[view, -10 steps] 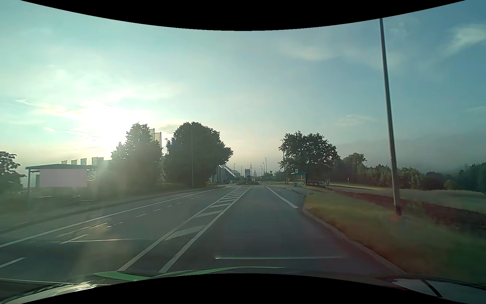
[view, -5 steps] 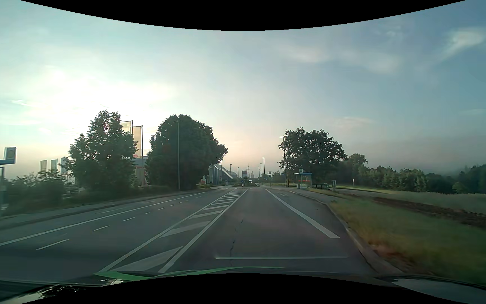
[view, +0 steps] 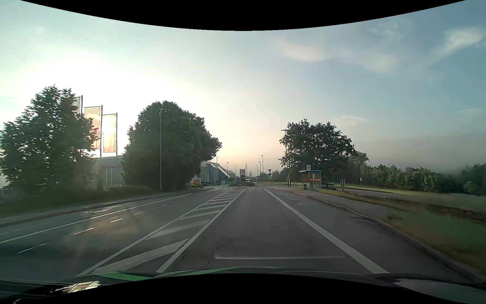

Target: Follow the waypoints while adhering to traffic rules and regulations

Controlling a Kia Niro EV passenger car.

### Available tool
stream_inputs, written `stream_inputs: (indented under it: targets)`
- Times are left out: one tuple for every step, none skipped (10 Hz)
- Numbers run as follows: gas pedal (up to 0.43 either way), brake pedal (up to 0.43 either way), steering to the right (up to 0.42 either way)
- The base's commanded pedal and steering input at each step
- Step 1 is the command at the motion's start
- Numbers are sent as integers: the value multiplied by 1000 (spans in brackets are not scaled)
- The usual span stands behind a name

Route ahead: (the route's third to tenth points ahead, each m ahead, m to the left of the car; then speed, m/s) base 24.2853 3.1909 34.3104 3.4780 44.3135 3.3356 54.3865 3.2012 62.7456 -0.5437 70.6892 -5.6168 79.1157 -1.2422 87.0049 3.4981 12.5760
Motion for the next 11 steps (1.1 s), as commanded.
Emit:
stream_inputs:
  targets:
    - [0,140,4]
    - [0,152,2]
    - [0,152,0]
    - [0,165,0]
    - [0,183,-1]
    - [0,195,-1]
    - [0,195,-1]
    - [0,213,-1]
    - [0,220,-1]
    - [0,226,-1]
    - [0,232,-1]
